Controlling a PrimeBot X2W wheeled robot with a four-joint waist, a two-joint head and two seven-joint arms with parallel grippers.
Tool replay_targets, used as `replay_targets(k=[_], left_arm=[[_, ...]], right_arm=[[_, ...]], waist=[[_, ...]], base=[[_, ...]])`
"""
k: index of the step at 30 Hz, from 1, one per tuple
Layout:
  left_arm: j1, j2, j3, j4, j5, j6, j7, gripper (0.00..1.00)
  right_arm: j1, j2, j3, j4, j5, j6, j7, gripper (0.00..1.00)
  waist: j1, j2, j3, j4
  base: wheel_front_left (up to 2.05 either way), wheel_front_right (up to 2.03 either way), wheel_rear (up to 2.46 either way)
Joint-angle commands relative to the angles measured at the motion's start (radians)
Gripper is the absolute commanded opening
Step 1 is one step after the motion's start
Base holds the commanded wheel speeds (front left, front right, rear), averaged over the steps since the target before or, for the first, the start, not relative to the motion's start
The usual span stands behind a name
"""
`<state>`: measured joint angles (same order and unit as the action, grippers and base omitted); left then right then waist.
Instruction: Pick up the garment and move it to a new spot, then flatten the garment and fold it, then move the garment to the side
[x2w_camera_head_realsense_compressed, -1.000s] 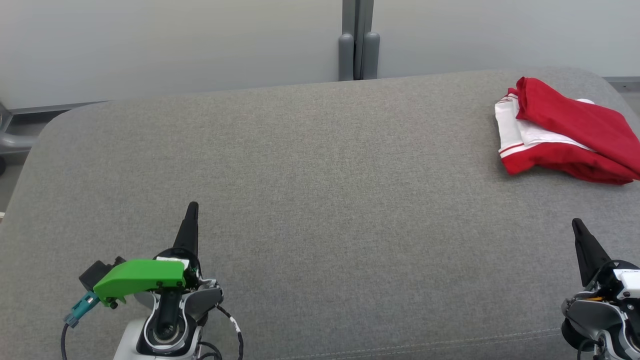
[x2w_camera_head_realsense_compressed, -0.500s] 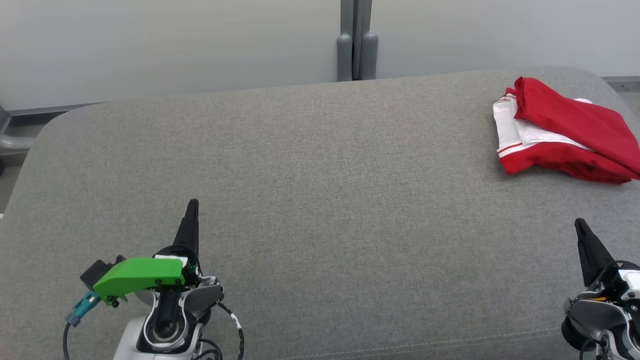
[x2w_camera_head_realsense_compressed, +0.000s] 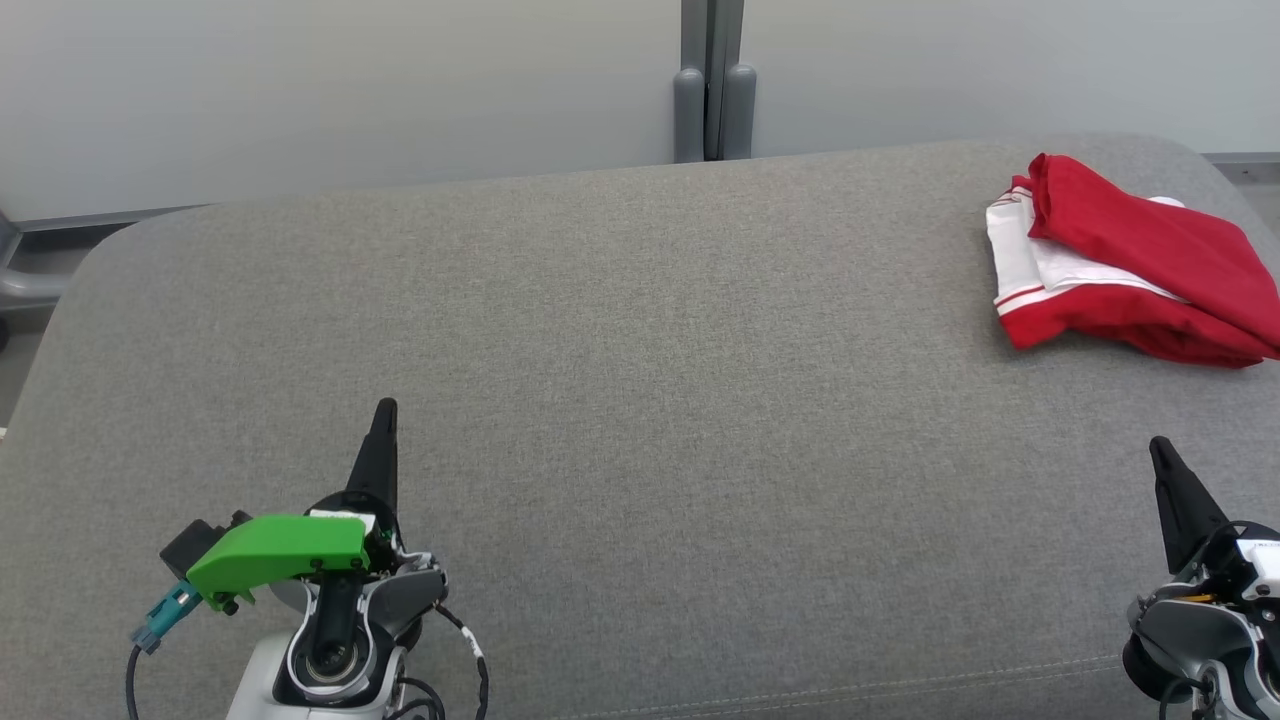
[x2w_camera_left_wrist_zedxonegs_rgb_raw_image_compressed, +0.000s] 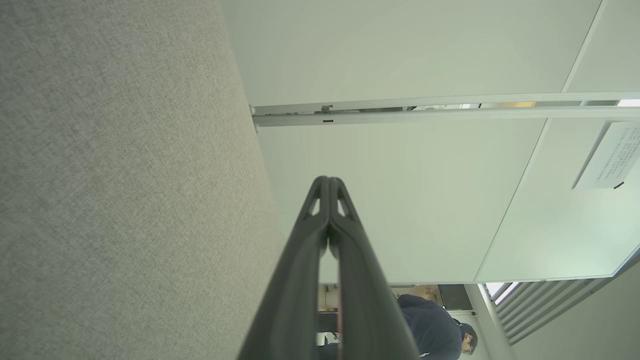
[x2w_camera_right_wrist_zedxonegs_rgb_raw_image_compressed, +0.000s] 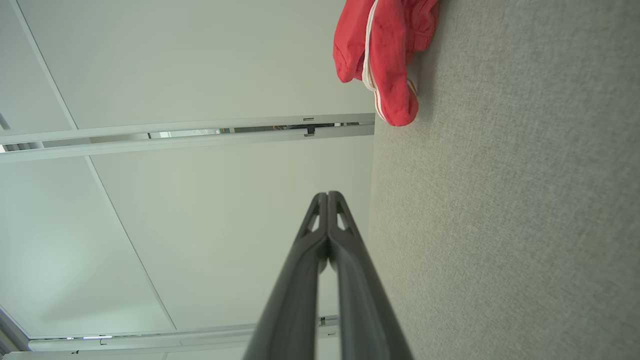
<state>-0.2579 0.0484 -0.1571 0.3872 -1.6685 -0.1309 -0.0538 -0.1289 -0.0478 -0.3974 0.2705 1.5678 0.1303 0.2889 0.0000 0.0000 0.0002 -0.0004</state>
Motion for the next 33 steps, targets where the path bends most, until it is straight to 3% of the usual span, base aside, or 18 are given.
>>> replay_targets(k=[1,33], left_arm=[[-0.011,0.0,0.005,-0.002,0.003,-0.003,0.002,0.0],[-0.011,0.0,0.004,-0.002,0.003,-0.004,0.002,0.0]], right_arm=[[-0.01,-0.004,-0.001,0.002,0.004,0.001,0.001,0.0],[-0.01,-0.004,0.0,0.002,0.004,0.001,0.0,0.0]], waist=[[0.0,0.0,0.0,0.0],[0.0,0.0,0.0,0.0]], base=[[0.0,0.0,0.0],[0.0,0.0,0.0]])
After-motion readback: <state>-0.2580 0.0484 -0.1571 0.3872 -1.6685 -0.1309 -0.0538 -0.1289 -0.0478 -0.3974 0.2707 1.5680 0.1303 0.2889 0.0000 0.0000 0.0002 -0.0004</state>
